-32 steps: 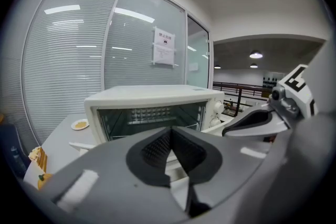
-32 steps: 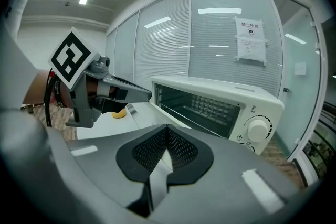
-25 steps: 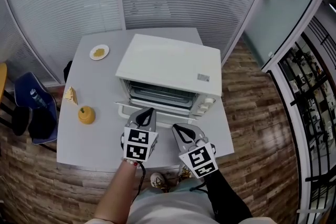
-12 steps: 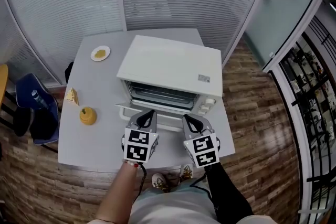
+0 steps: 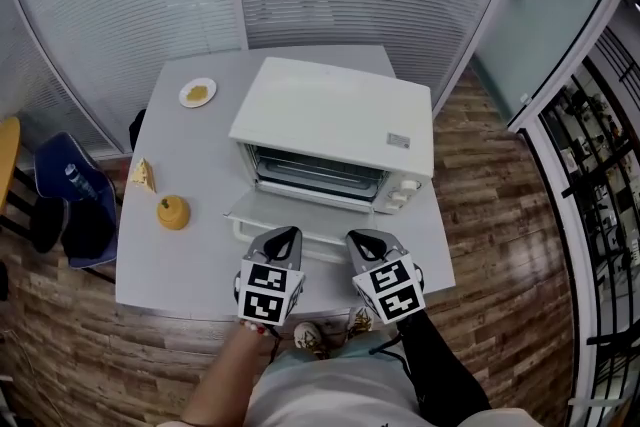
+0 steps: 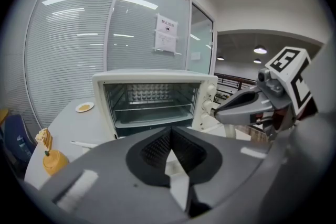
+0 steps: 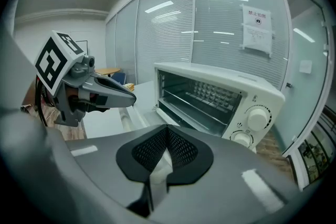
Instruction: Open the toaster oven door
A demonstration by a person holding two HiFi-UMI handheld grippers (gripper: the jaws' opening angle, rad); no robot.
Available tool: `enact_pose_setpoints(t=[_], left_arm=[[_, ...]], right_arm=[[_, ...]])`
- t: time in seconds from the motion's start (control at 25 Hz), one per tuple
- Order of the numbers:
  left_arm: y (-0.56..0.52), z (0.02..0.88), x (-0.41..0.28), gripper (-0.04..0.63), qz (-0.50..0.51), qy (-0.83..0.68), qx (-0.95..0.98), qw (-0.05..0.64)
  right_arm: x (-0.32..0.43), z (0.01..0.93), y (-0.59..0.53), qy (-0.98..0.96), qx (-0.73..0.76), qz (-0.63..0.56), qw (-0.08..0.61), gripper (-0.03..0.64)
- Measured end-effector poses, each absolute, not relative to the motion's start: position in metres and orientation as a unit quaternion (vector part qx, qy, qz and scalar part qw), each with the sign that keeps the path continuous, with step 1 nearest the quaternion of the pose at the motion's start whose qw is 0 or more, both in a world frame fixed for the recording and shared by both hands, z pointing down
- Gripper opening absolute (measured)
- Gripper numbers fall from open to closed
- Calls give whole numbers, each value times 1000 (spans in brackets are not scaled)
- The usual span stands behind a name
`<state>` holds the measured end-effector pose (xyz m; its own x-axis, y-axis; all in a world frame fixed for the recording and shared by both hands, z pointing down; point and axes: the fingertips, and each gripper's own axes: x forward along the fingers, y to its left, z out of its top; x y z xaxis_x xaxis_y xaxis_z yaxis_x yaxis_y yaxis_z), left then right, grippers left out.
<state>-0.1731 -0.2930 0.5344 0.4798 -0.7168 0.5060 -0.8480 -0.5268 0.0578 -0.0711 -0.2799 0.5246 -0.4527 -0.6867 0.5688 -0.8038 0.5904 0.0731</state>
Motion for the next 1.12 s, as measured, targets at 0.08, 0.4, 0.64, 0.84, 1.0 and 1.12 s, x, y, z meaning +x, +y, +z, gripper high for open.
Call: enact_pose_setpoints(t=[0.08, 0.4, 0.64, 0.84, 1.0, 1.12], left_arm=[[-283, 546, -176, 40, 225, -455, 847, 160], [-249, 593, -182, 40, 258, -430, 842, 199], [-232, 622, -179, 40, 261, -413, 838, 242], [-228, 634, -174, 40, 261, -404, 839, 252], [-225, 648, -172, 40, 269, -396, 838, 261], [-224, 658, -173, 40, 274, -394, 835, 268]], right_arm=[[-74, 537, -272, -846, 430, 122, 290, 2], [-84, 587, -240, -838, 390, 161, 346, 3], [-88, 618, -225, -830, 372, 171, 379, 3], [-88, 646, -218, -827, 365, 190, 383, 3], [-88, 662, -213, -818, 367, 203, 394, 3], [-89, 672, -211, -814, 367, 202, 403, 3]])
